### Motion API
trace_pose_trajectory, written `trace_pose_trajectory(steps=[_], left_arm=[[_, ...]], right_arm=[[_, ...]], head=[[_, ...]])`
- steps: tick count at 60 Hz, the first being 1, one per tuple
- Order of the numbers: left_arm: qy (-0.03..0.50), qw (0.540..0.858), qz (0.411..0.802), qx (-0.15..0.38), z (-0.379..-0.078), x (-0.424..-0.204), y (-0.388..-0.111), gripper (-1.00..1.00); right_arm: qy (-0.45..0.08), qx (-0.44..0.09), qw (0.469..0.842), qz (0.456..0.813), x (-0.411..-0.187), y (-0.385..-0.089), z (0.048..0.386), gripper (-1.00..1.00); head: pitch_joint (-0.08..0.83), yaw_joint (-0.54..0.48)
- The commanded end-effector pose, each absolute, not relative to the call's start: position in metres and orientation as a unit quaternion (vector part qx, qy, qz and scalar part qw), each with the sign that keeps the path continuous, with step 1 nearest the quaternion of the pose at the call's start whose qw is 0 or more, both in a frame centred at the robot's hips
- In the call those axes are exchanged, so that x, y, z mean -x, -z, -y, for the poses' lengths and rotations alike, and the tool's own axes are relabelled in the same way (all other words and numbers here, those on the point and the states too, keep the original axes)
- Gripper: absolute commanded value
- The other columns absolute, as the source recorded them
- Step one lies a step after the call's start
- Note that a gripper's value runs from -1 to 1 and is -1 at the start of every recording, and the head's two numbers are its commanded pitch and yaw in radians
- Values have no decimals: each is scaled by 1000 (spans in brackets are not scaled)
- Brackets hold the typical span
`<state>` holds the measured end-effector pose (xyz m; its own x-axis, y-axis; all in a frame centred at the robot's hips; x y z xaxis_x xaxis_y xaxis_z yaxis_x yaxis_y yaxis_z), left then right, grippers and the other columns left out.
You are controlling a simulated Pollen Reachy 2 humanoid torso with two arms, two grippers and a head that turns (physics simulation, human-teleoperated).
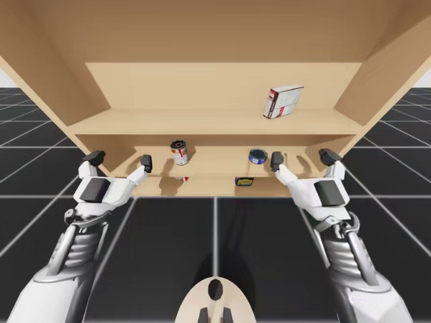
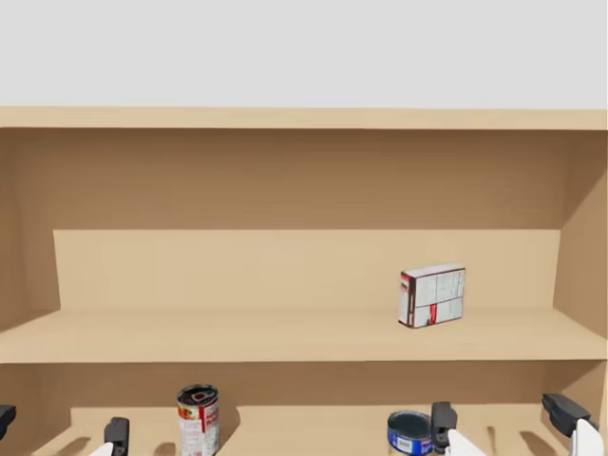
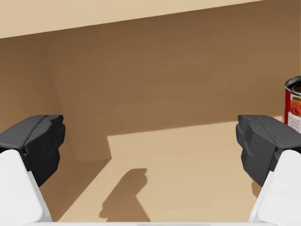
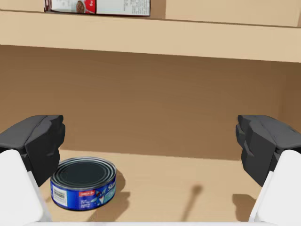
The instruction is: Retrieve the gelatin box from the shelves.
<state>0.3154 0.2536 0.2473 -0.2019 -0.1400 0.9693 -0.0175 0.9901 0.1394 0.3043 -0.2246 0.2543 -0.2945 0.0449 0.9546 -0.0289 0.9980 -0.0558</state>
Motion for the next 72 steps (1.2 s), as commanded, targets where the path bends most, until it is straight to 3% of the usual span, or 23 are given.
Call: trace_pose_trajectory(steps=[1, 12, 37, 54, 72], left_arm=[[48, 630, 774, -51, -254, -316, -247, -1000], [47, 630, 774, -52, -255, -316, -247, -1000], [48, 629, 773, -58, -257, -318, -246, -1000], [50, 629, 774, -58, -257, -319, -246, -1000], [50, 630, 774, -42, -252, -317, -247, -1000]], right_arm=[[-11, 8, 585, 811, -300, -254, 221, -1000], [-24, -4, 595, 803, -303, -254, 221, -1000], [-21, 1, 595, 803, -305, -253, 221, -1000], [-29, 3, 599, 800, -306, -251, 219, -1000], [-33, 5, 602, 798, -306, -249, 217, -1000]], head=[[4, -20], [93, -8], [415, 33], [540, 156], [575, 226]])
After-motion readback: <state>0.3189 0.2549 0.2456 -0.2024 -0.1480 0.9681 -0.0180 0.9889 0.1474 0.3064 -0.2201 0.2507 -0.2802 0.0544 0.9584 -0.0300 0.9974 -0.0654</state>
